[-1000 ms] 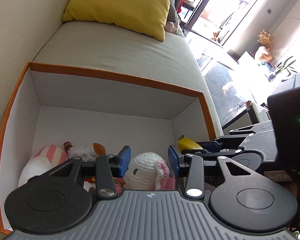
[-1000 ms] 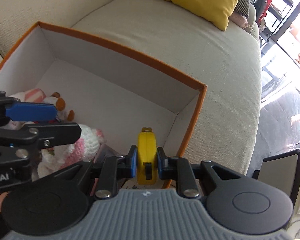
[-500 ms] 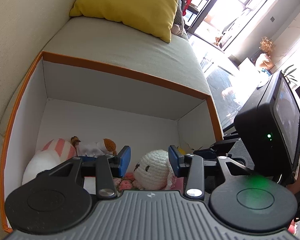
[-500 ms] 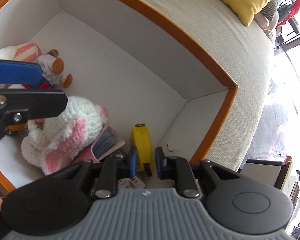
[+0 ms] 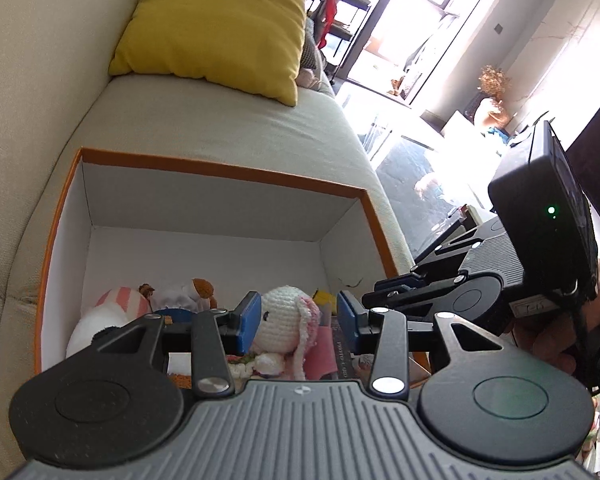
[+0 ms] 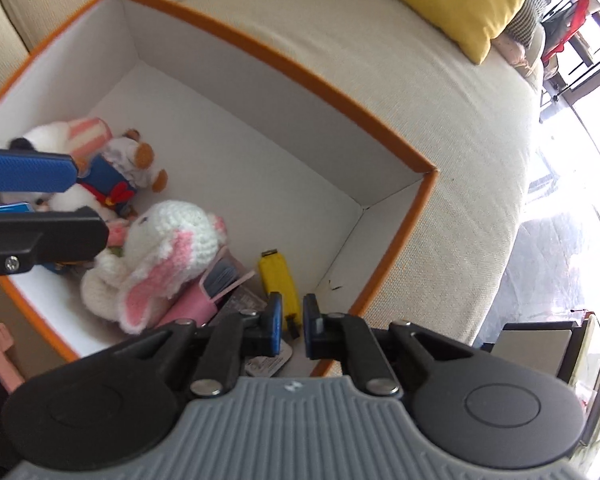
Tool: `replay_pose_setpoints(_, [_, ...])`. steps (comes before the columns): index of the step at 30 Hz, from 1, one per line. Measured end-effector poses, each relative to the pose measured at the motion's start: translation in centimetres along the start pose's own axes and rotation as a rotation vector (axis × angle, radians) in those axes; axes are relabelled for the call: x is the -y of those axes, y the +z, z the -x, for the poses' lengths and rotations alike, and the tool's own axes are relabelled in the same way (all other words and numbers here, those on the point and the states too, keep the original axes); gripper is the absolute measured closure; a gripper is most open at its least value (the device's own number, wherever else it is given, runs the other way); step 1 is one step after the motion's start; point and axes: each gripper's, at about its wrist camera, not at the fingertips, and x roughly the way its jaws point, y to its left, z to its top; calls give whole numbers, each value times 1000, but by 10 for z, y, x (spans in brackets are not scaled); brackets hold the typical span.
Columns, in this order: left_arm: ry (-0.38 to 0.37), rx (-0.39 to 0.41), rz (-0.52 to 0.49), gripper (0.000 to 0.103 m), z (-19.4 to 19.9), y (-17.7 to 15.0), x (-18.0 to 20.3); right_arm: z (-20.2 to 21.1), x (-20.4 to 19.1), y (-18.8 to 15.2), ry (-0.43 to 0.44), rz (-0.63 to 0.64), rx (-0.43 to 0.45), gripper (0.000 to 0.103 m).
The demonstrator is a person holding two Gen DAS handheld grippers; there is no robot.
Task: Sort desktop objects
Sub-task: 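Grasp the pink selfie stick with the left tool while the right grasps the round mirror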
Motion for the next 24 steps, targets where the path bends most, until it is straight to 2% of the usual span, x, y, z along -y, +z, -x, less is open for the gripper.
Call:
replay_pose_setpoints(3, [-4,32,-73,56,27,-15,9,33,-2,-15,34,-15,112,93])
replay_pose_setpoints(6, [-7,44,-125,56,52,-34,13,64,-13,-46,104,-45,228,92])
replay_pose_setpoints(10, [28,39,-200,56,78,-62,12,72,-38,-89,190,-92,278,87])
replay_pose_setpoints(14, [101,-63,-297,55,82,-93,4,44,-65,-131,267,-179,219,85])
replay_pose_setpoints(16, [133,-124,-376,55,80,-110,1,25,-77,-154,300,-244,168,81])
replay_pose_setpoints(20, [187,-244,-529,55,76,-143,-4,-11,-98,-191,351,-353,65,80])
replay_pose_setpoints(22, [183,-298,-584,55,76,-157,-5,-25,-107,-208,377,-393,28,76])
replay_pose_setpoints(23, [180,-321,-621,55,76,-162,-3,-32,-110,-214,385,-414,11,68])
replay_pose_setpoints(24, [180,-343,-660,55,75,-168,-1,-39,-113,-220,385,-433,-5,65])
